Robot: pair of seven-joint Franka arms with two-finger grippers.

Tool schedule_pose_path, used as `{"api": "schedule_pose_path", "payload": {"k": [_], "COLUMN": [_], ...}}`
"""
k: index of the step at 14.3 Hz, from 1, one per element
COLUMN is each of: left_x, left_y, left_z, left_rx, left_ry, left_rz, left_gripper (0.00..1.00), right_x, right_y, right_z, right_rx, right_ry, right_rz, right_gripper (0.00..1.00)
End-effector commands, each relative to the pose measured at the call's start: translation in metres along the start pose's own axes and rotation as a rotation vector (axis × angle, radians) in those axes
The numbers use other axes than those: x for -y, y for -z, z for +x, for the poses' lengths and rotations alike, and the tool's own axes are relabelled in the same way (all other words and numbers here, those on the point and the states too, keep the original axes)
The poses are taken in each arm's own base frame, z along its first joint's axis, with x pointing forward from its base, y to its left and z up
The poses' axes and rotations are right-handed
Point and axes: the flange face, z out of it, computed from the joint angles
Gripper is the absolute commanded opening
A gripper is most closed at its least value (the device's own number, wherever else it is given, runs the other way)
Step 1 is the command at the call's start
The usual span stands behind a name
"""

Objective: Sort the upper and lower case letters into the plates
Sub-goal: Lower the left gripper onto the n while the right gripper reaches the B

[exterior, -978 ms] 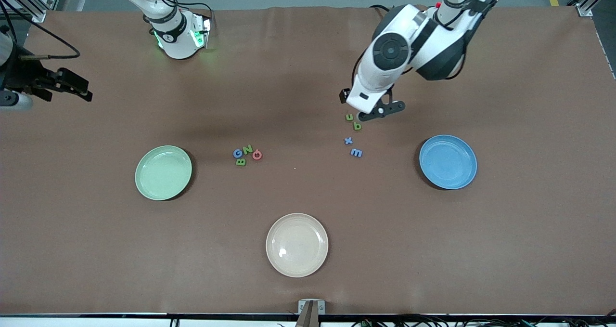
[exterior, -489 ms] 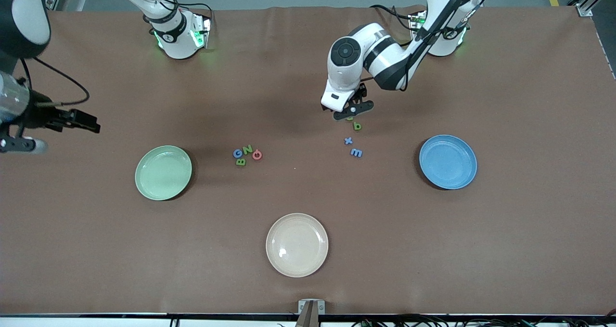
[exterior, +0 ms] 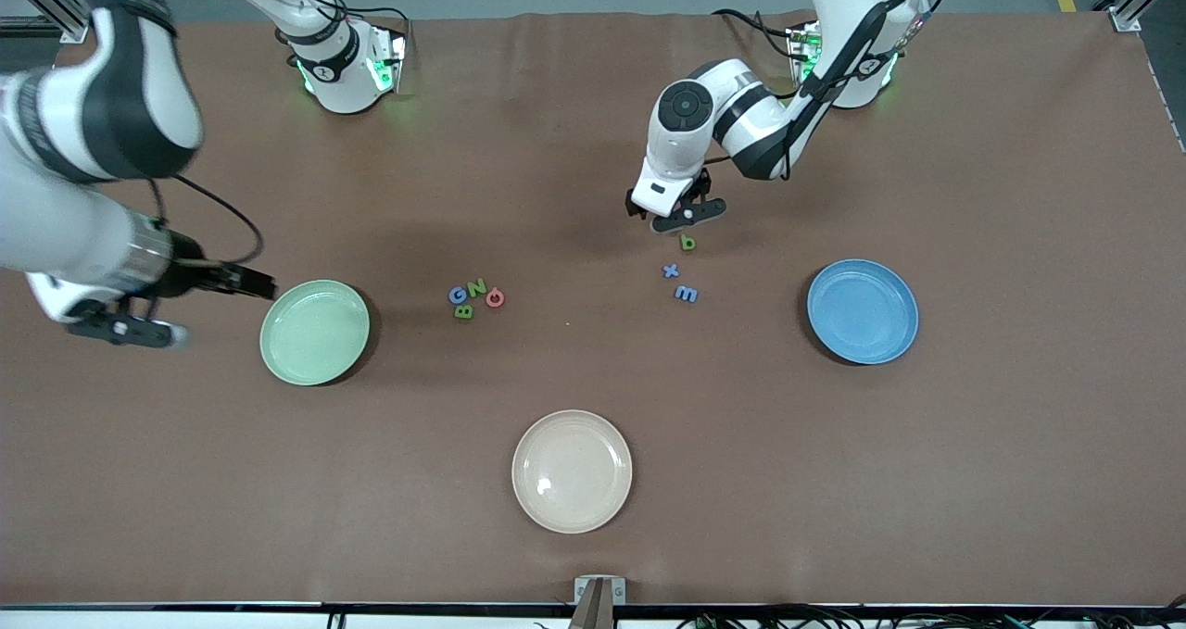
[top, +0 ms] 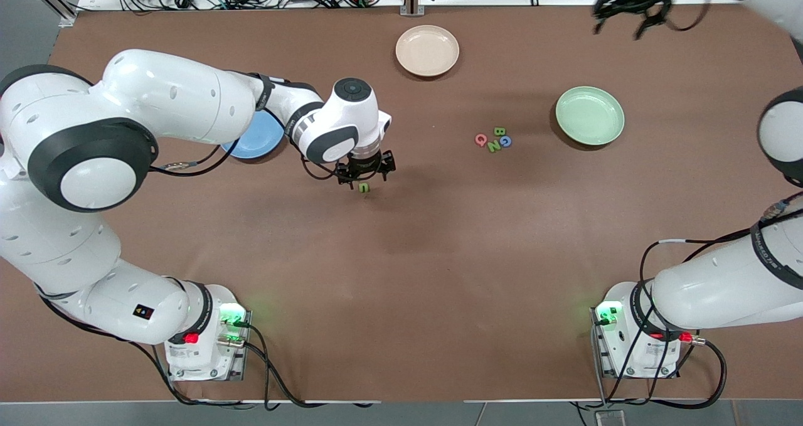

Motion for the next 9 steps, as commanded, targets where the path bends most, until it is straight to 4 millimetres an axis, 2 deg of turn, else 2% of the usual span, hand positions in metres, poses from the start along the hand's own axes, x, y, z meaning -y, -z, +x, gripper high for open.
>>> {"api": "schedule_pose_path", "payload": {"k": [1, 2, 3, 4, 6, 9], "left_x": [0.0, 0.001, 0.0, 0.0, -0.004, -0.009], "left_y": [-0.013, -0.016, -0.017, -0.022, -0.042, -0.051], "left_z": [0.0, -0.001, 0.0, 0.001, 0.008, 0.014], "left_rx": [-0.049, -0.075, -0.105, -0.113, -0.097, -0.082], "left_ry": [0.015, 0.024, 0.031, 0.033, 0.028, 0.045], "left_rz": [0.007, 0.014, 0.019, 0.026, 0.03, 0.021], "left_gripper": [0.95, 0.95, 0.95, 0.95, 0.94, 0.94], "right_x": [0.051, 0.066, 0.082, 0.09, 0.106, 0.121], "right_y": [-0.056, -0.073, -0.099, -0.122, -0.151, -0.191], "right_z": [0.003, 0.0, 0.0, 0.001, -0.008, -0.019], "right_rx": [-0.01, -0.033, -0.047, -0.057, -0.064, -0.078], "right_ry": [-0.069, -0.082, -0.077, -0.073, -0.046, -0.081], "right_rz": [0.004, 0.011, 0.012, 0.011, 0.008, 0.007], "right_gripper": [1.0, 1.0, 1.0, 1.0, 1.0, 1.0]}}
